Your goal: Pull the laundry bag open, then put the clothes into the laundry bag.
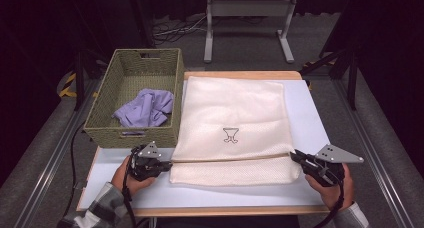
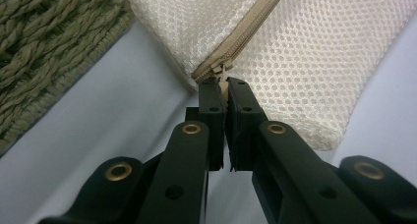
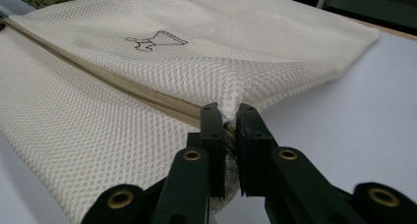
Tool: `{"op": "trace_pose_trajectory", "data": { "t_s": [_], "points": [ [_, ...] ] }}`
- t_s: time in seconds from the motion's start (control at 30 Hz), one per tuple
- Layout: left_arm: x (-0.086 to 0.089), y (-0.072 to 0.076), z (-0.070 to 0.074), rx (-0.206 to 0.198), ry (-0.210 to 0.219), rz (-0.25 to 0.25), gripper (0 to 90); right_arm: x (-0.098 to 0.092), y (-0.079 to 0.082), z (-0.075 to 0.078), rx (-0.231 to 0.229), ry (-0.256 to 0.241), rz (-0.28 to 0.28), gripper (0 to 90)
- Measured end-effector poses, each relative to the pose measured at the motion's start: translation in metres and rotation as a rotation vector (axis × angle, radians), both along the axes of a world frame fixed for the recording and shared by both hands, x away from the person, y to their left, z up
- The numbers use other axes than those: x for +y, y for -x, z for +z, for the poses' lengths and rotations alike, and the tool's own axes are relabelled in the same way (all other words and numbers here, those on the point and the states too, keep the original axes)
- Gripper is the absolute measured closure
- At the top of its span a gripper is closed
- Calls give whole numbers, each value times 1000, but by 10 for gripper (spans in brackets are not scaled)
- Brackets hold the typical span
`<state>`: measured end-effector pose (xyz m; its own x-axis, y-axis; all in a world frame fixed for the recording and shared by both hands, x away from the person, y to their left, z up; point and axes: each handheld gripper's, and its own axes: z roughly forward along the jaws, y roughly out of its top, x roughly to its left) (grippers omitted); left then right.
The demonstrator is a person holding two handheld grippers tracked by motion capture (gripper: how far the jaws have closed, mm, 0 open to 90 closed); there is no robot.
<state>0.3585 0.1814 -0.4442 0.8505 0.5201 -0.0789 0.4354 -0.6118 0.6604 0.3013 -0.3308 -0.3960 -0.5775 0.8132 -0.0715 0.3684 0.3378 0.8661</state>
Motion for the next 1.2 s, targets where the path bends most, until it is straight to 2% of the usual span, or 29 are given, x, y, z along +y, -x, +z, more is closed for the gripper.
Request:
{"op": "trace_pose_trajectory", "data": {
  "t_s": [0.2,0.43,0.67,0.77,0.83,0.9,0.93,0.97,1.0,1.07,1.1,1.17,1.2],
  "points": [
    [0,1,2,-7,2,-1,868,-1,-2,2,0,-8,6,833],
    [-1,3,3,-34,-5,-12,855,-4,-4,0,19,-16,0,827],
    [2,6,3,-49,0,-14,786,-7,-5,-3,36,1,-19,813],
    [7,9,3,-60,-4,8,683,-9,-7,-5,76,13,-16,787],
    [11,12,2,-67,-4,29,597,-8,-9,-9,121,68,-7,725],
    [16,16,1,-86,-6,52,502,-7,-11,-14,154,126,-17,636],
    [18,17,1,-93,-5,59,452,-8,-11,-17,186,156,-26,582],
    [21,20,1,-103,-4,74,418,-9,-11,-19,200,169,-30,557],
    [25,25,1,-108,11,87,392,-10,-11,-21,208,184,-37,548],
    [32,33,1,-111,45,105,329,-14,-10,-25,242,221,-37,471],
    [36,37,1,-117,49,117,304,-16,-8,-25,241,223,-41,461],
    [43,42,1,-138,56,146,216,-21,-7,-26,228,192,-36,435],
    [47,44,0,-142,73,163,210,-21,-6,-25,217,187,-37,433]
  ]
}}
